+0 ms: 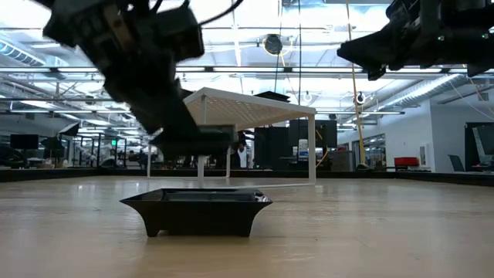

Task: Pick & Place Mini shaped plates
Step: Stack the square plate on top of the stacked square plates on the shelf

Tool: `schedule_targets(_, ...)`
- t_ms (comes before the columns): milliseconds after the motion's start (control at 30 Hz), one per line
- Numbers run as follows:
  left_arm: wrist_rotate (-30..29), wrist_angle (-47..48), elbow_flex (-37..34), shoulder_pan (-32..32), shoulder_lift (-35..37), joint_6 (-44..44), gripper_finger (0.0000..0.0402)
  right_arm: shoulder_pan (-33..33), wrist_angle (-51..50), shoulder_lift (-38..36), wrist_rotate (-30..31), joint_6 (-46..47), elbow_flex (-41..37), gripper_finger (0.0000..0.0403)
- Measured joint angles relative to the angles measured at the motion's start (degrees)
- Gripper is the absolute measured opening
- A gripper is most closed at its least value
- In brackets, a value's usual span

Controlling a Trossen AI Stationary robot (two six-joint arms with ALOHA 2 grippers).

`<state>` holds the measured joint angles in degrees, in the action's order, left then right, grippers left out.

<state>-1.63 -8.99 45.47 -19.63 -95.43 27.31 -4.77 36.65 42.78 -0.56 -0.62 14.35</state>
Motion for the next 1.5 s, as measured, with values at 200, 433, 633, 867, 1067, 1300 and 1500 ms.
schedule_targets(200,-9.91,21.34,9.89,0.03,6.47,-7.26,0.0004,0.06,1.95,0.39,-1.06,0.67,-0.07,0.0086)
schedule_targets(433,-30.20,32.86,23.07,0.73,9.14,-30.44,0.0003,1.20,4.76,2.54,11.27,1.38,0.36,0.0092)
schedule_targets(633,-44.86,28.63,26.55,4.71,8.91,-53.10,0.0006,1.27,5.19,8.33,15.47,1.57,4.52,0.0128)
schedule_targets(867,-43.47,21.68,26.52,12.82,8.33,-63.58,0.0008,1.24,5.30,19.40,15.59,1.05,13.91,0.0181)
schedule_targets(1067,-36.39,20.56,26.45,17.28,7.86,-64.68,0.0004,1.24,5.13,28.59,15.50,0.60,20.60,0.0173)
schedule_targets(1300,-36.10,21.31,26.44,18.87,6.88,-65.85,0.0004,0.69,6.13,34.92,15.44,-0.07,24.33,0.0148)
schedule_targets(1500,-35.83,21.17,26.43,18.73,6.93,-65.77,0.0011,0.32,10.55,36.72,15.28,-0.50,24.48,0.0131)
